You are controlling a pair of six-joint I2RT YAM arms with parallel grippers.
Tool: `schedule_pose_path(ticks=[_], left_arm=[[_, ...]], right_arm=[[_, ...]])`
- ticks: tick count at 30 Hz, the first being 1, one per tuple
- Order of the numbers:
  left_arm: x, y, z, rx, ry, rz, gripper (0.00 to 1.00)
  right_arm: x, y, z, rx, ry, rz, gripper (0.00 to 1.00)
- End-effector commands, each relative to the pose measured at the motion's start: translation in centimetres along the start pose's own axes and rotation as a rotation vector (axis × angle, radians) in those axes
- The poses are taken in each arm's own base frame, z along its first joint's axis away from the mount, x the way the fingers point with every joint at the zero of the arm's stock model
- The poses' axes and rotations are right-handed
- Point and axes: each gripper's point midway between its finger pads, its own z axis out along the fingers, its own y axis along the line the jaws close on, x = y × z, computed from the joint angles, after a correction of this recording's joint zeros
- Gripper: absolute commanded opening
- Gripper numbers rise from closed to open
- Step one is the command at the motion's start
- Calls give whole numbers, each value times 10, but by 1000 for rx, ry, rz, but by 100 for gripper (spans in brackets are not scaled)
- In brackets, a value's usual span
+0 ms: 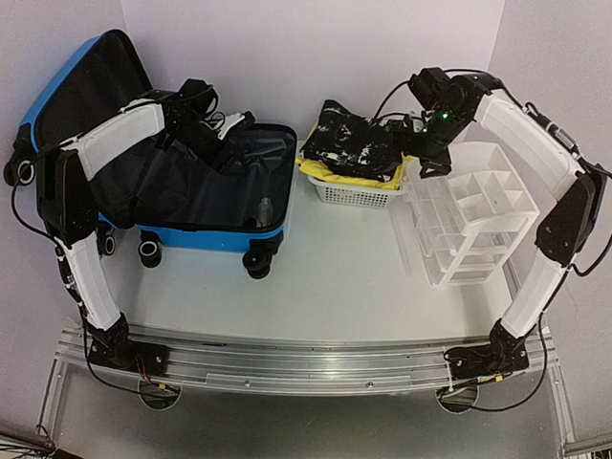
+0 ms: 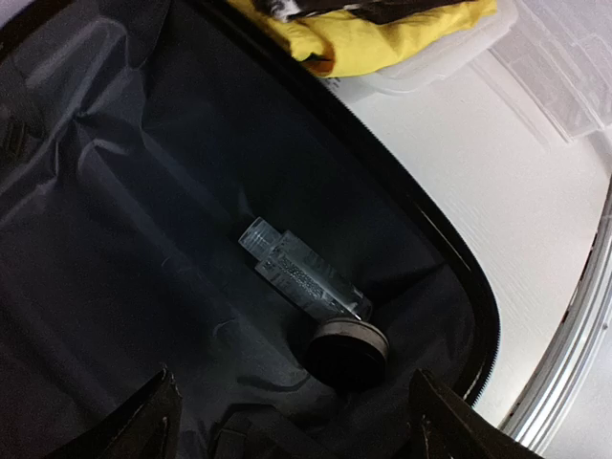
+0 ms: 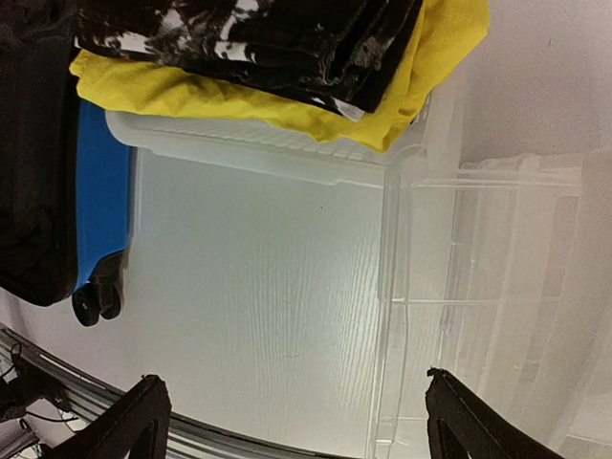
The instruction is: Open, take out, and arrange the luggage
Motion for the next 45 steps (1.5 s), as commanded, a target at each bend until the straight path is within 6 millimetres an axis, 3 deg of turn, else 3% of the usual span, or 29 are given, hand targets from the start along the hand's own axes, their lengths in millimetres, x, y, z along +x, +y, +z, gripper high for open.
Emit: schedule_pose_path(ticks=[1, 5, 11, 16, 21, 27, 30, 32, 35, 37, 39, 45], left_arm=[[-13, 32, 30, -175, -31, -296, 81], [-12, 9, 61, -194, -34, -398, 79], [17, 41, 106, -318, 74, -654, 73], [28, 32, 117, -392, 104, -657, 75], [56, 18, 135, -367, 183, -707, 70], [57, 8, 156, -293, 206, -701, 65], [73, 6, 170, -286, 259, -721, 58], [80, 8, 172, -300, 279, -734, 48], [66, 15, 160, -304, 240, -742, 34], [48, 24, 141, -308, 182, -757, 22], [27, 31, 122, -291, 119, -774, 16], [-47, 44, 40, -209, -116, -731, 0]], right_arm=[[-30, 11, -48, -57, -207, 51, 86], [-33, 4, -51, -22, -235, 61, 85], [-21, -4, -50, -11, -221, 81, 85], [-13, -8, -49, -9, -211, 90, 85], [-8, -12, -51, -5, -215, 105, 85], [1, -15, -51, -14, -207, 137, 84], [4, -15, -51, -23, -206, 149, 84], [4, -15, -53, -27, -209, 154, 84], [3, -15, -59, -31, -226, 159, 84], [2, -14, -62, -36, -235, 162, 84], [-1, -11, -64, -48, -238, 161, 84], [-15, 6, -79, -111, -276, 125, 83]])
